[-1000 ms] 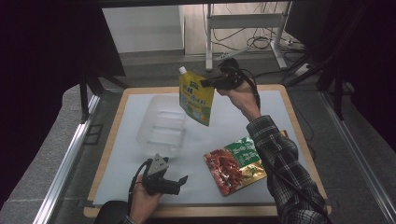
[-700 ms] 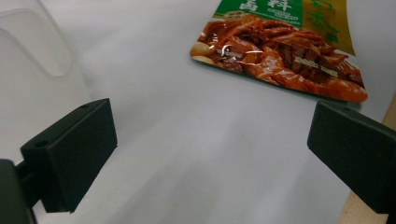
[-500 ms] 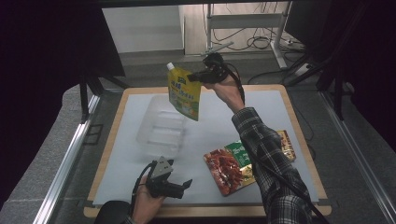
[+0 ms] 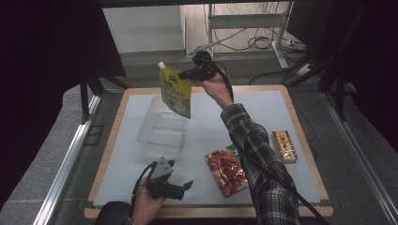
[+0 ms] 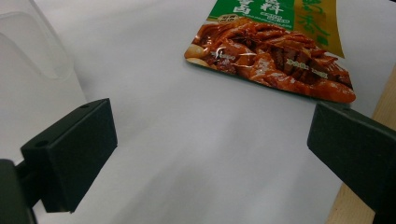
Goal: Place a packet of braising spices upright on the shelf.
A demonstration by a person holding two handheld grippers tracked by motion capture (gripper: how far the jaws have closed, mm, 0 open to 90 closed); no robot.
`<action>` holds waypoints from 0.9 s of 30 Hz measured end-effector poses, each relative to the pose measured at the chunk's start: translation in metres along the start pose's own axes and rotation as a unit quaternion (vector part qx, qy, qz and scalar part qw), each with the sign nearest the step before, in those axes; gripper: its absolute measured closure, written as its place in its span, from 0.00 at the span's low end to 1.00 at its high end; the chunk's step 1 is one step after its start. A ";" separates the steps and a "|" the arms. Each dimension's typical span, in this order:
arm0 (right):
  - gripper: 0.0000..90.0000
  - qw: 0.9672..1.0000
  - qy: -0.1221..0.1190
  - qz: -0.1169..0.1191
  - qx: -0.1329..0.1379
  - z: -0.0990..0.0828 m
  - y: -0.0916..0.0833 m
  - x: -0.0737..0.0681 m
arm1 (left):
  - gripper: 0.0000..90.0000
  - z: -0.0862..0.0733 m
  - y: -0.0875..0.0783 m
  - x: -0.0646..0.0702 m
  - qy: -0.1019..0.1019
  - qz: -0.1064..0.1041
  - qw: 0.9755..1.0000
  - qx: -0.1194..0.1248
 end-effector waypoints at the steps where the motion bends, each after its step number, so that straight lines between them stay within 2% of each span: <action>1: 0.99 1.000 0.003 0.001 -0.002 0.000 0.002 0.000 | 0.01 0.000 0.000 0.000 0.000 -0.001 1.000 0.000; 19: 0.99 1.000 -0.002 0.000 -0.003 0.005 0.028 -0.005 | 0.01 -0.001 -0.001 0.001 0.001 -0.004 1.000 -0.002; 27: 0.99 1.000 0.000 -0.001 -0.012 -0.004 0.039 -0.007 | 0.01 -0.002 -0.001 0.001 0.002 -0.004 1.000 -0.003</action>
Point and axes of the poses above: each handheld gripper's, and its own axes: y roughly forward along the jaws, z roughly out of its top, x roughly to its right, the point moved 7 cm from there along y, roughly forward along the jaws, and after that the axes turned 3 degrees about x, right-handed, at the moved point
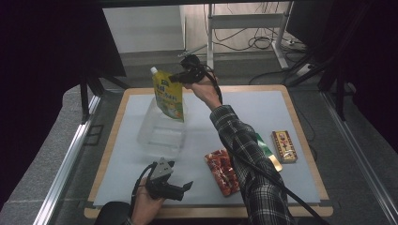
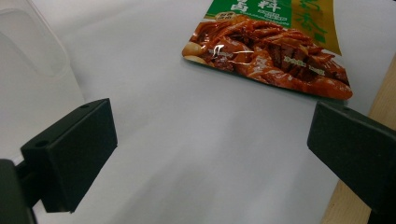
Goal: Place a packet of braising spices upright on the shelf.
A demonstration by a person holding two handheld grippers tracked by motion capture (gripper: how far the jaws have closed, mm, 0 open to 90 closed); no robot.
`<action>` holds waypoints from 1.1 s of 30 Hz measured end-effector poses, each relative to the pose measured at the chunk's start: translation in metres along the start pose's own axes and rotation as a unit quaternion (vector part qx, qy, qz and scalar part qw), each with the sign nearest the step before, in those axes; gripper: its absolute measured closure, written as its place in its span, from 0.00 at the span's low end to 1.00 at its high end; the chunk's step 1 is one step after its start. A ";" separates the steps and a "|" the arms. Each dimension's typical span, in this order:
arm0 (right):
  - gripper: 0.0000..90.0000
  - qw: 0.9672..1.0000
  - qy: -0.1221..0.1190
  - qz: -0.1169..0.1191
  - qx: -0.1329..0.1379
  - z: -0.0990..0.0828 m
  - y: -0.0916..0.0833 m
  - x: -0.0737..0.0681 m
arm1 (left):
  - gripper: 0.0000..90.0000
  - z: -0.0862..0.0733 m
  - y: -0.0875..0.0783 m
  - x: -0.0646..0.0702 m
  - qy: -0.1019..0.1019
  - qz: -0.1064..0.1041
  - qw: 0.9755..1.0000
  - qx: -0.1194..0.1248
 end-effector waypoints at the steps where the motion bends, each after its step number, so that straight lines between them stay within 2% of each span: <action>1: 0.99 1.000 0.000 0.000 0.000 0.000 0.000 0.000 | 0.01 0.000 0.000 0.000 0.000 0.000 1.000 0.000; 4: 0.99 1.000 -0.001 0.000 -0.011 -0.008 0.006 -0.001 | 0.01 0.000 0.000 0.000 -0.002 0.000 1.000 0.000; 10: 0.99 1.000 -0.005 0.006 -0.011 -0.015 0.008 -0.003 | 0.01 -0.001 0.001 0.000 0.001 -0.001 1.000 -0.003; 11: 0.99 1.000 -0.009 -0.001 -0.016 -0.020 0.008 -0.001 | 0.01 -0.001 0.001 0.001 0.001 -0.002 1.000 -0.004; 13: 0.99 1.000 -0.006 -0.004 -0.017 -0.023 0.008 0.000 | 0.01 -0.001 0.002 0.002 0.002 -0.002 1.000 -0.005; 14: 0.99 1.000 0.007 0.003 -0.007 -0.027 0.007 0.002 | 0.01 -0.001 0.003 0.003 0.004 -0.002 1.000 -0.007; 17: 0.99 1.000 0.008 0.007 -0.007 -0.028 0.007 0.000 | 0.01 -0.002 0.003 0.003 0.005 -0.003 1.000 -0.009; 19: 0.99 1.000 0.005 0.005 -0.011 -0.028 0.007 -0.001 | 0.01 -0.002 0.004 0.003 0.006 -0.004 1.000 -0.010; 21: 0.98 1.000 -0.003 -0.003 -0.020 -0.027 0.007 -0.003 | 0.01 -0.002 0.004 0.003 0.007 -0.003 1.000 -0.009; 22: 0.96 1.000 -0.012 -0.015 -0.025 -0.027 0.007 -0.002 | 0.01 -0.002 0.004 0.003 0.006 -0.003 1.000 -0.008; 23: 0.96 1.000 -0.012 -0.015 -0.025 -0.027 0.007 -0.002 | 0.01 -0.002 0.004 0.003 0.006 -0.003 1.000 -0.008; 24: 0.89 0.999 -0.023 -0.030 -0.032 -0.030 0.006 -0.001 | 0.01 -0.002 0.004 0.003 0.004 -0.003 1.000 -0.008; 25: 0.89 0.999 -0.023 -0.030 -0.032 -0.030 0.006 -0.001 | 0.01 -0.002 0.004 0.003 0.004 -0.003 1.000 -0.008; 27: 0.80 0.999 -0.026 -0.038 -0.020 -0.031 0.002 -0.001 | 0.01 -0.001 0.004 0.003 0.002 -0.006 1.000 -0.007; 33: 0.59 0.997 -0.032 -0.057 -0.028 -0.032 -0.006 -0.001 | 0.01 -0.002 0.005 0.005 0.000 -0.010 1.000 -0.008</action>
Point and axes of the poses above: each handheld gripper's, and its own axes: y roughly forward along the jaws, z roughly out of its top, x roughly to its right, the point moved 7 cm from there along y, roughly forward along the jaws, and after that the axes turned 3 degrees about x, right-handed, at the moved point
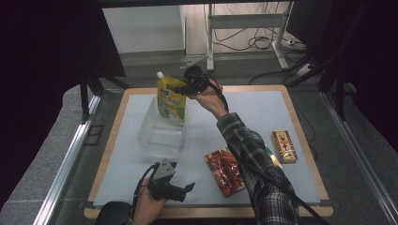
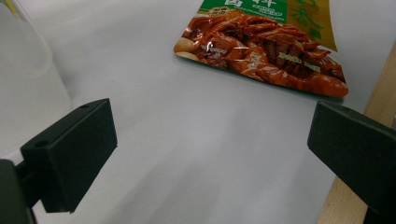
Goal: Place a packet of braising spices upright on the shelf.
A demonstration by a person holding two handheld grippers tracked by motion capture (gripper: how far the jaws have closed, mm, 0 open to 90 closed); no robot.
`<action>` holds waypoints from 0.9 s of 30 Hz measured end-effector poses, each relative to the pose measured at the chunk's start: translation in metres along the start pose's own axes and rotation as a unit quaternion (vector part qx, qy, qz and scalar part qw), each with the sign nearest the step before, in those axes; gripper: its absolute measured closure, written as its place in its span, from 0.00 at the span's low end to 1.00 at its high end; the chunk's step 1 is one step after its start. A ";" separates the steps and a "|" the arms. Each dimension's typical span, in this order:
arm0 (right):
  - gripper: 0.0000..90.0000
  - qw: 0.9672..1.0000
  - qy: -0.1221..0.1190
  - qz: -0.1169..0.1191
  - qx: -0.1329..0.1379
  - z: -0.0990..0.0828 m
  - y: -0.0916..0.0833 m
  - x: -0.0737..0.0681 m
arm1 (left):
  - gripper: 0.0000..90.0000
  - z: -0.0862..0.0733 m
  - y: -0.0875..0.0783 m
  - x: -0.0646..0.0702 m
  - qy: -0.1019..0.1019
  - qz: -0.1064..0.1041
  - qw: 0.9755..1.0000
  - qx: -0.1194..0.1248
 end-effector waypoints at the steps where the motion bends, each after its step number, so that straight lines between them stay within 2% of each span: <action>1: 0.55 1.000 -0.004 -0.004 0.000 -0.001 -0.001 0.000 | 0.01 0.000 0.000 0.000 -0.001 -0.001 1.000 0.000; 5: 0.41 1.000 0.000 -0.008 -0.001 -0.004 -0.007 0.003 | 0.01 0.000 0.000 0.001 -0.001 -0.003 1.000 0.002; 7: 0.37 1.000 0.005 -0.006 -0.005 -0.006 -0.009 0.003 | 0.01 0.001 0.000 0.001 0.001 -0.002 1.000 0.005; 11: 0.29 1.000 -0.001 -0.008 -0.005 -0.010 -0.015 0.001 | 0.01 0.001 0.001 0.001 0.003 0.000 1.000 0.005; 15: 0.25 1.000 0.002 -0.012 -0.012 -0.016 -0.021 0.001 | 0.01 0.001 0.000 0.002 0.009 0.002 1.000 0.009; 24: 0.19 1.000 0.010 -0.003 -0.007 -0.029 -0.036 -0.001 | 0.01 0.002 0.000 0.003 0.024 0.007 1.000 0.015; 27: 0.15 1.000 0.018 0.005 -0.002 -0.034 -0.043 -0.003 | 0.01 0.004 0.000 0.004 0.039 0.013 0.999 0.019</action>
Point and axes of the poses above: each handheld gripper's, and its own axes: y roughly forward along the jaws, z roughly out of its top, x roughly to its right, the point moved 7 cm from there along y, roughly forward along the jaws, and after that the axes turned 3 degrees about x, right-handed, at the moved point
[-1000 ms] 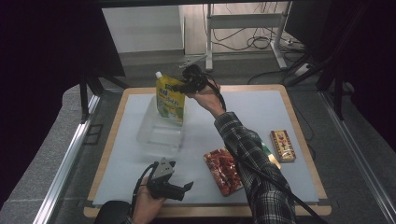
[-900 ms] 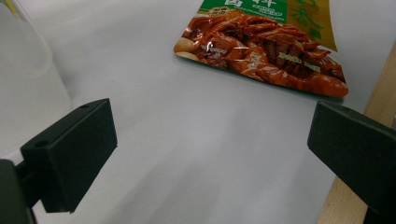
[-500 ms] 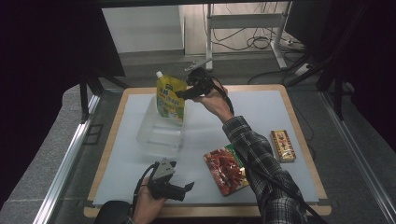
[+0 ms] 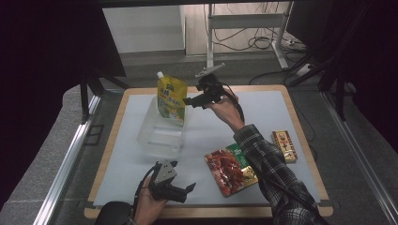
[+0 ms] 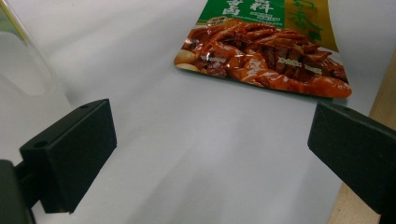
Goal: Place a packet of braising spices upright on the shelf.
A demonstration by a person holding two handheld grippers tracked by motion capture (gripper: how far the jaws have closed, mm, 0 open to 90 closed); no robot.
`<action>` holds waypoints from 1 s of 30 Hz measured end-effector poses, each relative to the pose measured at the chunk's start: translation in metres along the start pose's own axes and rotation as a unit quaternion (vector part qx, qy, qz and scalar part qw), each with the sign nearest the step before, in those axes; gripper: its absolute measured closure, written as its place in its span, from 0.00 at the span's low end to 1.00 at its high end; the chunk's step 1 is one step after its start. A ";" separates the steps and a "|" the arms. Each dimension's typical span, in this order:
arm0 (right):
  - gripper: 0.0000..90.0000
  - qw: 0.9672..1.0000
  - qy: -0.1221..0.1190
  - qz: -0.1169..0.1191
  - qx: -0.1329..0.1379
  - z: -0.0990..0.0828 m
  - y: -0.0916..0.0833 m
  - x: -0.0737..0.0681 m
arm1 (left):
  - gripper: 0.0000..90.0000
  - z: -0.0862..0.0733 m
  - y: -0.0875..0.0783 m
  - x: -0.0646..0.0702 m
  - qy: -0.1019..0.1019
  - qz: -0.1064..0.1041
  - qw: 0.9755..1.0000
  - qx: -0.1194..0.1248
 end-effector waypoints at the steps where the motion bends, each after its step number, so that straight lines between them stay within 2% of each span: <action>1: 0.15 1.000 0.000 0.003 0.000 -0.001 -0.002 -0.001 | 0.01 0.000 0.000 0.000 0.000 0.000 1.000 0.000; 2: 0.14 1.000 0.001 0.006 0.000 -0.003 -0.003 -0.002 | 0.01 0.001 0.000 0.000 0.000 -0.003 1.000 0.006; 13: 0.08 1.000 -0.014 0.020 -0.008 -0.019 -0.016 -0.019 | 0.01 0.002 0.001 0.001 -0.012 -0.010 1.000 0.015; 18: 0.06 0.999 -0.017 0.025 -0.008 -0.027 -0.024 -0.026 | 0.01 0.001 0.003 0.002 -0.009 -0.015 1.000 0.010; 22: 0.05 0.999 -0.015 0.032 -0.006 -0.037 -0.033 -0.032 | 0.00 -0.001 0.006 0.006 0.006 -0.016 1.000 0.002; 30: 0.05 0.999 -0.012 0.038 -0.008 -0.052 -0.045 -0.039 | 0.00 -0.001 0.006 0.004 0.002 -0.011 1.000 0.003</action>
Point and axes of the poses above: each handheld gripper's, and its own axes: y roughly forward along the jaws, z roughly out of its top, x roughly to its right, the point moved 7 cm from there along y, roughly forward along the jaws, and after that the axes turned 3 degrees about x, right-handed, at the moved point
